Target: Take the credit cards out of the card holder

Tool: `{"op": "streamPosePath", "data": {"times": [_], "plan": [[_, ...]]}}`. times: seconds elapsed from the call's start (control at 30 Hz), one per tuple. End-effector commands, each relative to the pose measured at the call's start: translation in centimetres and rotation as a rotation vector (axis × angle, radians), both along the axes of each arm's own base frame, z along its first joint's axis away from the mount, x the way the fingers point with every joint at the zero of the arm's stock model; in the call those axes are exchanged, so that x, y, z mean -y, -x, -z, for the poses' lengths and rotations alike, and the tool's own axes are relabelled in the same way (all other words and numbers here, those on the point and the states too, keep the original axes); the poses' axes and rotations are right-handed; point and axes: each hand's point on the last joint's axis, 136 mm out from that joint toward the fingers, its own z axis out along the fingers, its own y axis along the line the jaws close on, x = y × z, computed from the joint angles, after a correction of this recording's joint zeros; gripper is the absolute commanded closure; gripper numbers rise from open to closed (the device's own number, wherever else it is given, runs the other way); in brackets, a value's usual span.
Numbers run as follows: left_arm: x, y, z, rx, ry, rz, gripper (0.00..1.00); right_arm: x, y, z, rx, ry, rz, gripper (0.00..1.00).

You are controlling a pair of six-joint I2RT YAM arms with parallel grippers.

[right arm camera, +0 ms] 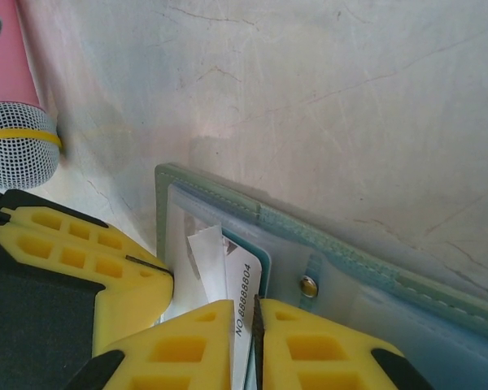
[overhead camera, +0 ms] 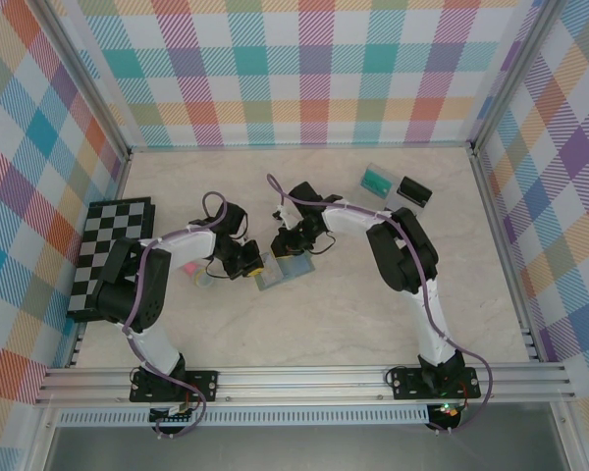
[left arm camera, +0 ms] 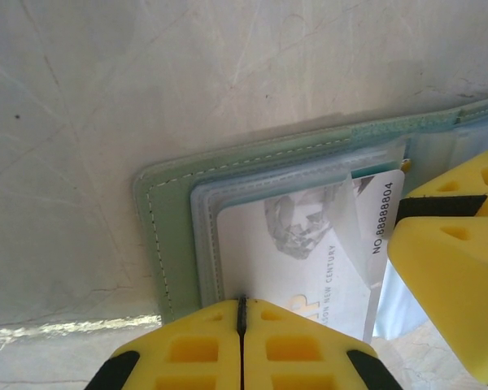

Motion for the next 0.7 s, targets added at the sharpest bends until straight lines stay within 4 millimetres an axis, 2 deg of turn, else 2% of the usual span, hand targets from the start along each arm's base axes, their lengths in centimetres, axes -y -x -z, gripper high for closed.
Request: {"op": "streamPosePath", "data": {"times": [0.0,0.2,0.43,0.53,0.67], "plan": [[-1.7,2.3,3.6,-0.102,-0.111,0.013,0.94,-0.6,1.6,0.0,-0.042,-0.024,-0.055,0.85],[-2.0,2.5,3.8,-0.108,-0.125,0.012,0.94,-0.2,1.7,0.4,-0.061,-0.005,-0.031,0.85],[-1.5,2.3,3.8,-0.103,-0.107,0.027,0.94,-0.8,3.6,-0.4,-0.119,-0.107,-0.097,0.86],[-1.4,2.1,3.6,-0.097,-0.105,0.035,0.94,-0.6,3.4,-0.3,-0.101,-0.087,-0.089,0.88],[-1.5,2.1,3.5,-0.097,-0.107,0.037,0.94,-0.1,2.2,0.2,-0.058,-0.032,-0.036,0.97]]}}
